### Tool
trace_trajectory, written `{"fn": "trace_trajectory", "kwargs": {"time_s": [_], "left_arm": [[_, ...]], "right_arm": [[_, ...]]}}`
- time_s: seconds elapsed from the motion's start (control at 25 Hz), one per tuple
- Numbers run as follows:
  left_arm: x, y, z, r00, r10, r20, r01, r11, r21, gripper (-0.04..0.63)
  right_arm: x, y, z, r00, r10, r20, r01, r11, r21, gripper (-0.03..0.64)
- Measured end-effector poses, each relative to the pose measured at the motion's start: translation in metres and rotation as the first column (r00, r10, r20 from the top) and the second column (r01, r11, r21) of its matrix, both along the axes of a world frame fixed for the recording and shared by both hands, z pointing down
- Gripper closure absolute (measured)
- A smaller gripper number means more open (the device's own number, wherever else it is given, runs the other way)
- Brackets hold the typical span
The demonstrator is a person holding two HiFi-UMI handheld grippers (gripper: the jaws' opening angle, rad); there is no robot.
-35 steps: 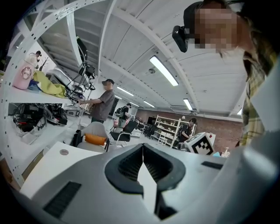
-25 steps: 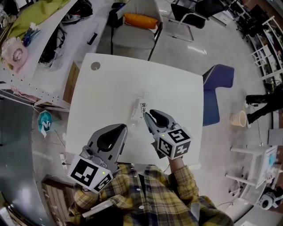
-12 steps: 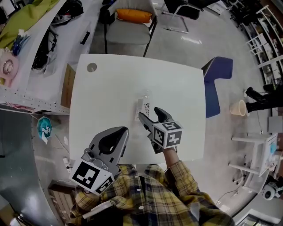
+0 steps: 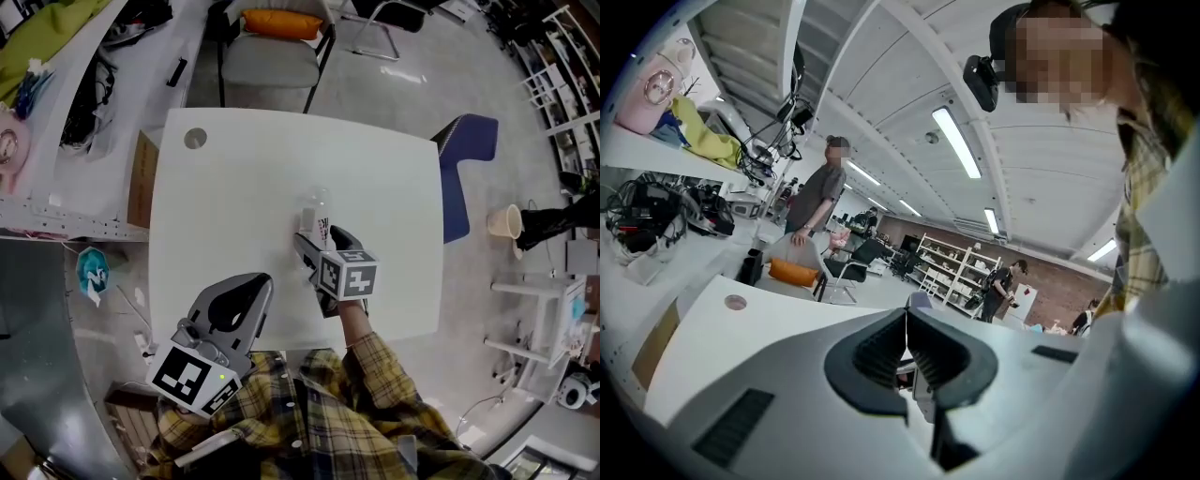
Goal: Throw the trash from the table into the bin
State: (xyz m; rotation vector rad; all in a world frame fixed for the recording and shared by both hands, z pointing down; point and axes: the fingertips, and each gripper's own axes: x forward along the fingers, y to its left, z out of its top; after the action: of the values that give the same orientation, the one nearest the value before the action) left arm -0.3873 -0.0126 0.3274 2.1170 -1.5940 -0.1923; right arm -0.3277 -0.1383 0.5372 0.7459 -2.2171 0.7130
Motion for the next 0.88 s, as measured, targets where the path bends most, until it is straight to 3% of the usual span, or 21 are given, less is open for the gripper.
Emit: {"fn": "trace_trajectory", "kwargs": {"time_s": [0.24, 0.68, 0.88], "left_arm": [[-0.016, 0.005, 0.009, 1.0, -0.015, -0.011, 0.015, 1.0, -0.015, 0.584], [-0.03, 0.011, 0.013, 0.999, -0.03, -0.024, 0.03, 0.999, -0.013, 0.584], [-0.034, 0.013, 0.009, 0.999, -0.036, -0.018, 0.036, 0.999, 0.001, 0.584]], "right_arm": [[-0.006, -0.005, 0.022, 0.999, 0.03, -0.032, -0.03, 0.999, -0.017, 0.272], [-0.013, 0.001, 0.026, 0.998, -0.008, -0.07, 0.008, 1.0, -0.004, 0.281], [-0.018, 0.006, 0.014, 0.999, -0.016, -0.029, 0.016, 1.0, 0.009, 0.288]]}}
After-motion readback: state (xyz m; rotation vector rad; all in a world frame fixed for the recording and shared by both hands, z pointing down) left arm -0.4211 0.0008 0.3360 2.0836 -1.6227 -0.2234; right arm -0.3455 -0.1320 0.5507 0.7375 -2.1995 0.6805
